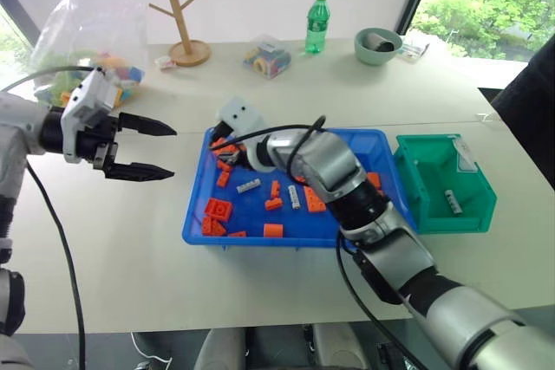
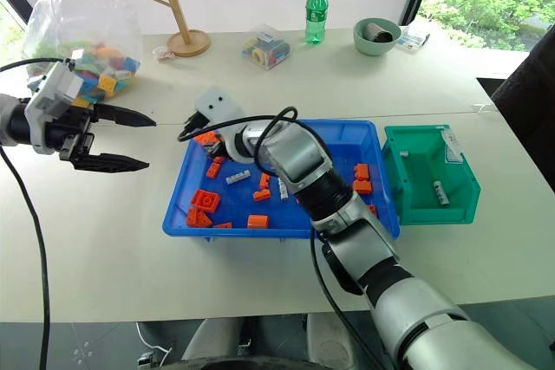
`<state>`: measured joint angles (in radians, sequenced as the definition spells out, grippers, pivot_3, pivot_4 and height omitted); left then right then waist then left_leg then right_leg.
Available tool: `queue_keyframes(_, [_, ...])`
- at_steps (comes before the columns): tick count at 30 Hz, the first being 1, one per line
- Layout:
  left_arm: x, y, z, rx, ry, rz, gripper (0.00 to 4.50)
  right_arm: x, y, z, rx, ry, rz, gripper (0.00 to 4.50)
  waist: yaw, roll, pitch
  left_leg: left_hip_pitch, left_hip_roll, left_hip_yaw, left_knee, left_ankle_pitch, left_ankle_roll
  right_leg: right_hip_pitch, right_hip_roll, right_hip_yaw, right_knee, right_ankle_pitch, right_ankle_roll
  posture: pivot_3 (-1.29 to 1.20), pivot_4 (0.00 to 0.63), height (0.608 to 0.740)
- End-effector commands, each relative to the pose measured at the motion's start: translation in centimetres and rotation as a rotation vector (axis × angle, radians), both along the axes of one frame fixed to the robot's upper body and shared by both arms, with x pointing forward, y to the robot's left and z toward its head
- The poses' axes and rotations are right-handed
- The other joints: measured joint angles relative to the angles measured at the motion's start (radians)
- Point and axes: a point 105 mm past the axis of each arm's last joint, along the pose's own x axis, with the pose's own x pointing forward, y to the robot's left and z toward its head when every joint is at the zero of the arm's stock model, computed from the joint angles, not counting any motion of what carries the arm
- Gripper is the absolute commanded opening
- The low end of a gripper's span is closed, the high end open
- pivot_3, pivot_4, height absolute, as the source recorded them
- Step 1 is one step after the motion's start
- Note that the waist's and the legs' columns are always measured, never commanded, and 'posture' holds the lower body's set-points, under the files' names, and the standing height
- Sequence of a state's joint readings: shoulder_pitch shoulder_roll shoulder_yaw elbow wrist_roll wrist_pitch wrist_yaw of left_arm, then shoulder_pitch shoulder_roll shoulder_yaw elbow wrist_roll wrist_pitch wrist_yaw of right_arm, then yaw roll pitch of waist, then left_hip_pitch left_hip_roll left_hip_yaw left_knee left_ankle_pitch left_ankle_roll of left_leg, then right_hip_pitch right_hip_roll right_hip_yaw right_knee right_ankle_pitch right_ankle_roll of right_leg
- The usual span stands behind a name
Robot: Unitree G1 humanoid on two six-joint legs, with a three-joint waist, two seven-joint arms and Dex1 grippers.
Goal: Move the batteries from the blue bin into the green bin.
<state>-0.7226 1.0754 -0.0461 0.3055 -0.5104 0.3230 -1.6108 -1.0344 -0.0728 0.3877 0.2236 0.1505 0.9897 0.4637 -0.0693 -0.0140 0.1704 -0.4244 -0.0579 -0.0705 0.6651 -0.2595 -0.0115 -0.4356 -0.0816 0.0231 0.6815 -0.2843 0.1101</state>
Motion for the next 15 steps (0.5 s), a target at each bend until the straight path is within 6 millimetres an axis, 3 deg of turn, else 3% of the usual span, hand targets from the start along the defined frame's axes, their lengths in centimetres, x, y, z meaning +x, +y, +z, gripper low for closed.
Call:
queue_keyframes(1, [0.1,-0.2,1.4,-0.003,-0.058,-0.014,4.50,0.7,-0.8,-0.1,-0.032,-0.086,0.035,1.67,0.000,0.000,0.000,0.000,0.000,0.000,0.000,0.000,0.000,0.000,0.000,0.000,0.000,0.000,0.000,0.00,0.150,0.727])
queue_keyframes(6, [0.3,-0.4,1.6,-0.008,-0.068,-0.015,4.50,0.8,-0.7,-0.1,-0.036,-0.109,0.048,3.97,-0.005,0.000,0.000,0.000,0.000,0.001,0.000,0.000,0.000,-0.001,0.000,0.000,0.000,0.000,0.000,0.00,0.150,0.727])
queue_keyframes(9, [0.4,-0.4,1.7,-0.009,-0.070,-0.014,4.50,0.8,-0.4,0.8,-0.002,-0.127,0.069,3.97,-0.006,0.000,0.000,0.000,0.001,0.002,0.000,0.000,0.000,-0.003,0.000,0.000,0.001,0.000,0.000,0.00,0.150,0.727])
queue_keyframes(11, [0.3,-0.6,1.7,-0.015,-0.065,-0.021,4.50,0.3,-0.6,2.4,0.077,-0.161,0.146,3.97,-0.003,0.000,0.000,0.000,0.001,0.002,0.000,0.000,0.000,-0.003,0.000,0.000,0.001,0.000,0.000,0.00,0.150,0.727])
queue_keyframes(15, [0.2,-0.7,1.6,-0.015,-0.060,-0.028,4.50,-2.2,-1.2,3.9,0.180,-0.154,0.369,3.97,0.003,0.000,0.000,0.000,0.001,0.002,0.001,0.000,0.000,-0.001,0.000,0.000,0.001,0.000,0.000,0.00,0.150,0.727])
